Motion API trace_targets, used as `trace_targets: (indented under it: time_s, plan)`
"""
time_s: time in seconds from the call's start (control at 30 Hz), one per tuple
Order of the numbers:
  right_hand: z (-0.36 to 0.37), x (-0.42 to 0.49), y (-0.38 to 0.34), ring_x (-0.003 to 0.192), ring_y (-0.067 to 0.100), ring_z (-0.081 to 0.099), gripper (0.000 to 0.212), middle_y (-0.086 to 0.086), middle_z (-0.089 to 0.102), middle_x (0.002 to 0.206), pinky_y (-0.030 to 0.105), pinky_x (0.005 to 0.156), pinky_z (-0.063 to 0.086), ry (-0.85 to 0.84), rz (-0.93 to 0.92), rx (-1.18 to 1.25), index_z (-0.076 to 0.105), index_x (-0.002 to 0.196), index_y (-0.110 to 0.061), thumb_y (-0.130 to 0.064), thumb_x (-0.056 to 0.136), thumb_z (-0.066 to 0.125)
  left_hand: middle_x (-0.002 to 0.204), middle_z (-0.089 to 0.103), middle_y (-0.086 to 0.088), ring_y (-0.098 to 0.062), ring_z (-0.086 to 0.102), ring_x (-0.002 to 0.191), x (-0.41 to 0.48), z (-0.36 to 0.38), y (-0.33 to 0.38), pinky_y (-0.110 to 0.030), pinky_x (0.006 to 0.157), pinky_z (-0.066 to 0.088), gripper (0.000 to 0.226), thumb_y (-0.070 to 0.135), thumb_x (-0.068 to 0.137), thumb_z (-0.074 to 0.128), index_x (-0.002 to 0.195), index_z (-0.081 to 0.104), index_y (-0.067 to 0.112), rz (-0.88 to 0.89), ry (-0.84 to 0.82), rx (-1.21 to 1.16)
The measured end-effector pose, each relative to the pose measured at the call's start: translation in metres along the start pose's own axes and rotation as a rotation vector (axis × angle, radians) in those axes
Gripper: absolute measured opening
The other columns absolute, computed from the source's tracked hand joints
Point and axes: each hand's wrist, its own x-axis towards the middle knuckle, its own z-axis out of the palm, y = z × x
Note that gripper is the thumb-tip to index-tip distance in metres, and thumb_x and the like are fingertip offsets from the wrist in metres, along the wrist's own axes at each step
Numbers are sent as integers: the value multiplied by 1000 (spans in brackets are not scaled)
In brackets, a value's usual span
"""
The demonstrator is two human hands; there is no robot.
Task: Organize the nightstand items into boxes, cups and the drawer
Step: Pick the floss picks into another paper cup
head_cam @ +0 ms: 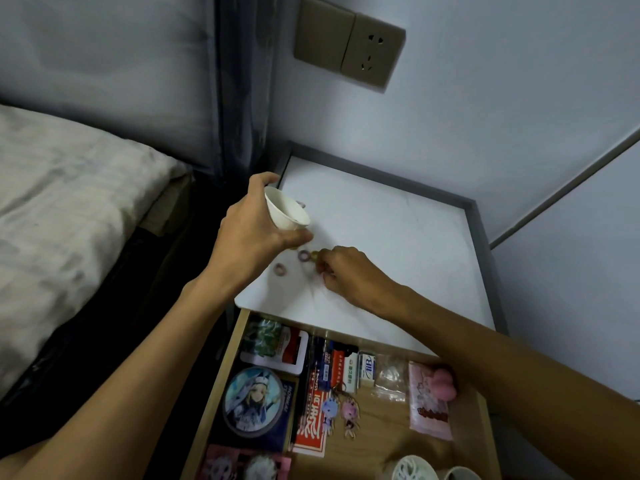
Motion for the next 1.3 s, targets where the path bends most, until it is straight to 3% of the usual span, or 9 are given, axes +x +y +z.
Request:
trace_targets:
  time_s: [0.1,0.27,0.43,0.6,0.7,0.87,0.97,1.17,1.3]
  plan:
    - [-5,-1,5,81,23,63,17,10,68,96,29,68,49,-65,77,18,67,101,-9,-6,89,56,103,53,18,-14,55,101,-2,0,2,-25,81,45,91,34,68,89,143,37,23,2,-9,-4]
    - [-46,0,8,63,13,70,14,6,71,81,24,66,58,4,253,392,71,92,-9,1,87,62,121,56,3,-22,57,107,-2,2,3,-40,90,53,94,37,65,91,141,37,27,1,-24,0]
    - [-116,14,-21,67,18,69,12,5,69,70,29,71,59,107,95,643,69,88,-4,5,86,61,122,54,4,-19,56,105,-4,8,4,-26,76,51,95,36,66,91,143,35,28,-3,-64,13]
    - [-127,27,-61,66,-7,62,15,-6,74,83,6,68,44,43,-144,255,79,96,-16,-11,86,68,104,66,11,-8,65,88,-6,10,8,-21,65,54,80,26,64,92,130,46,27,-16,-120,-99]
    - [-128,31,-64,75,-9,61,19,-11,73,89,2,72,41,101,-154,266,78,104,-20,-14,89,69,102,67,10,-1,64,85,-4,3,8,-14,59,52,75,23,65,92,127,49,27,-43,-68,-175]
    - [-130,42,-53,86,8,71,23,-4,75,91,22,83,57,234,-113,524,77,97,-20,-3,91,64,103,64,12,-1,61,91,1,-14,3,-10,65,47,82,27,60,93,129,50,31,-77,31,-162]
    - [-111,62,-31,87,13,68,20,0,73,94,28,82,57,215,8,477,75,104,-13,-3,91,63,105,63,9,-4,61,92,6,-29,-2,-10,69,46,82,25,59,94,129,52,29,-96,106,-123]
    - [-51,104,9,122,19,55,47,6,59,130,21,91,39,-25,212,317,59,132,-13,-36,92,66,108,66,2,-17,63,100,14,-48,-14,-31,85,54,80,29,55,96,123,53,28,-118,209,-120]
    - [-26,117,14,101,10,63,44,6,65,112,24,89,47,35,149,364,68,113,-8,-40,83,74,106,65,3,-17,63,99,19,-50,-15,-33,84,54,80,30,56,96,123,52,28,-112,213,-109]
